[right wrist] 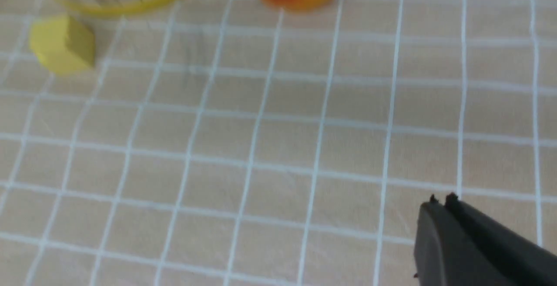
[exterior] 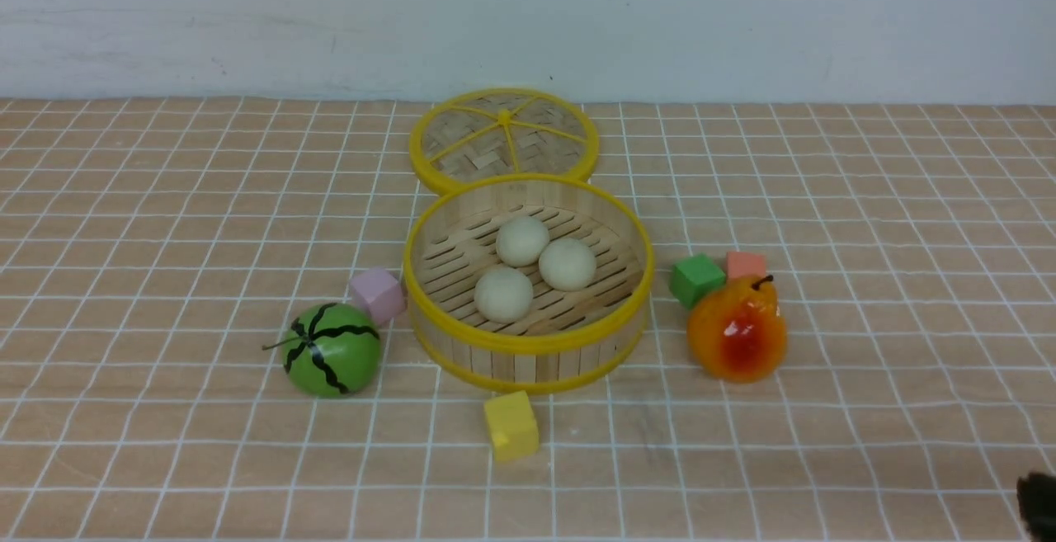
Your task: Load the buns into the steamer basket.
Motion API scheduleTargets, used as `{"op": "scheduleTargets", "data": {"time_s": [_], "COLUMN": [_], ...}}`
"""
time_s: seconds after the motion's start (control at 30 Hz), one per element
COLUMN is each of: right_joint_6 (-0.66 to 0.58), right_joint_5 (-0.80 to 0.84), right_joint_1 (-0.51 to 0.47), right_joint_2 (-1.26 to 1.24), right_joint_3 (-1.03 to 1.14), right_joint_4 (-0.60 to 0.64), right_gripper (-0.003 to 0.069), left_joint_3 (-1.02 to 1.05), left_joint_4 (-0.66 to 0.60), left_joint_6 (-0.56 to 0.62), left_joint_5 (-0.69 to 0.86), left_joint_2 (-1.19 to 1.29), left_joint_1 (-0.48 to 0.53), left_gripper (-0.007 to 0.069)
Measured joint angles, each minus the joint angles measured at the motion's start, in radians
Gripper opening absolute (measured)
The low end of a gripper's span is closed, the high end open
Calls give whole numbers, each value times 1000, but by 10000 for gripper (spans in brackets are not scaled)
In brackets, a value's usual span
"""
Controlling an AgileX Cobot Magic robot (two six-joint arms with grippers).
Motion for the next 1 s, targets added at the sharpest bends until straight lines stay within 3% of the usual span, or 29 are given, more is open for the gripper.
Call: {"op": "scheduleTargets", "data": {"time_s": [0.2,0.37,0.6,1.0], "right_joint_6": [0,0,0,0], "right_joint_5": [-90,-144,-170,-239], "right_joint_1": [-86,-194,-245,-278], "right_joint_2": [-206,-443,-701,-737], "right_joint_3": [88,224,422,513], "right_joint_4": [-99,-107,-107,-50], "right_gripper": [-10,-9,-5,8], "left_joint_3": [0,0,0,0], "left_joint_4": [0,0,0,0], "left_joint_6": [0,0,0,0], "left_joint_5": [0,0,0,1], "left_joint_2": [0,0,0,0], "left_joint_1": [0,0,0,0], "left_gripper": [238,238,238,238]}}
